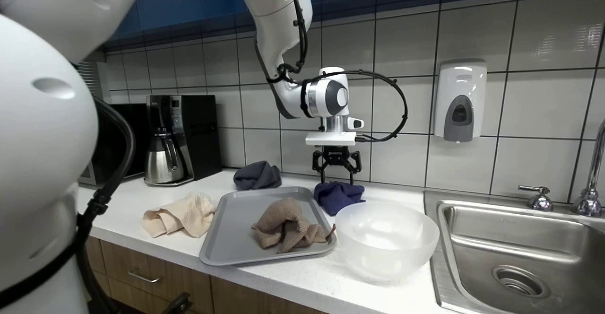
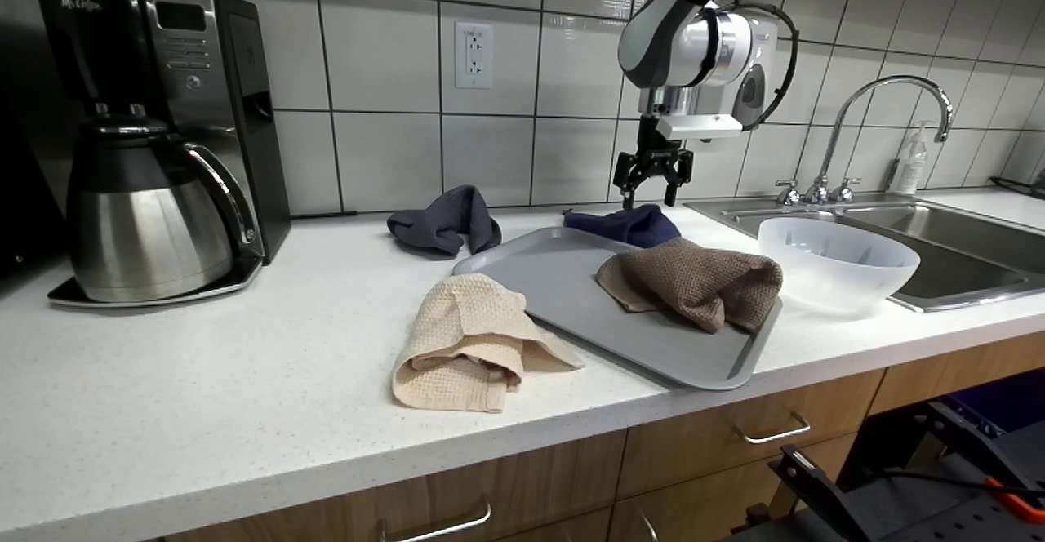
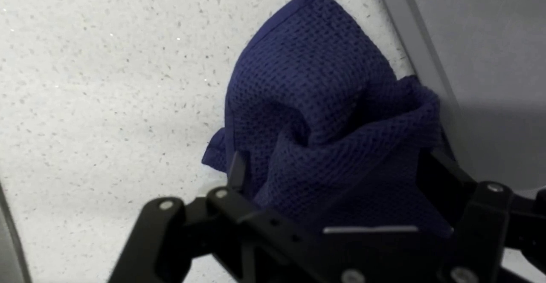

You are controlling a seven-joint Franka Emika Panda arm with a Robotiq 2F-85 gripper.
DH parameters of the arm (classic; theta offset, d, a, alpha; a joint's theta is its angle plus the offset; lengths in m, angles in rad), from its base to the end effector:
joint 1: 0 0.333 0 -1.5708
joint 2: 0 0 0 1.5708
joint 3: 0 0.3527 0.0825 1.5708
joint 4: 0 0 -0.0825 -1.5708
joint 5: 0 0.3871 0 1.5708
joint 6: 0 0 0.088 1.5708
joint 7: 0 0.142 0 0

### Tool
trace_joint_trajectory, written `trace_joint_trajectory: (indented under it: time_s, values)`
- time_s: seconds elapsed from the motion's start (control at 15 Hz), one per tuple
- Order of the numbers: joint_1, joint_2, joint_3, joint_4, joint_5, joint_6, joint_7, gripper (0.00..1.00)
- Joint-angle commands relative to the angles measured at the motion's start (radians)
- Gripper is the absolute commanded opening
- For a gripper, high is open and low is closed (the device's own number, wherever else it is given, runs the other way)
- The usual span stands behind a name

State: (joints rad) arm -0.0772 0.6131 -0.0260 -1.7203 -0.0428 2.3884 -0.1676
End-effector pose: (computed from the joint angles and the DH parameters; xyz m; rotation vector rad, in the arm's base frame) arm 0.6993 -0.0721 0.2294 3.0849 0.1543 0.0749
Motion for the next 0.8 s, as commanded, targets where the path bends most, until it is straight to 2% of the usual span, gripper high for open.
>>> trace_joint_trajectory:
  time_s: [0.0, 0.73]
  values:
    - [0.007, 0.063, -0.006, 0.090, 0.000, -0.043, 0.047, 1.00]
    - [0.008, 0.179, -0.003, 0.204, -0.004, -0.084, 0.051, 1.00]
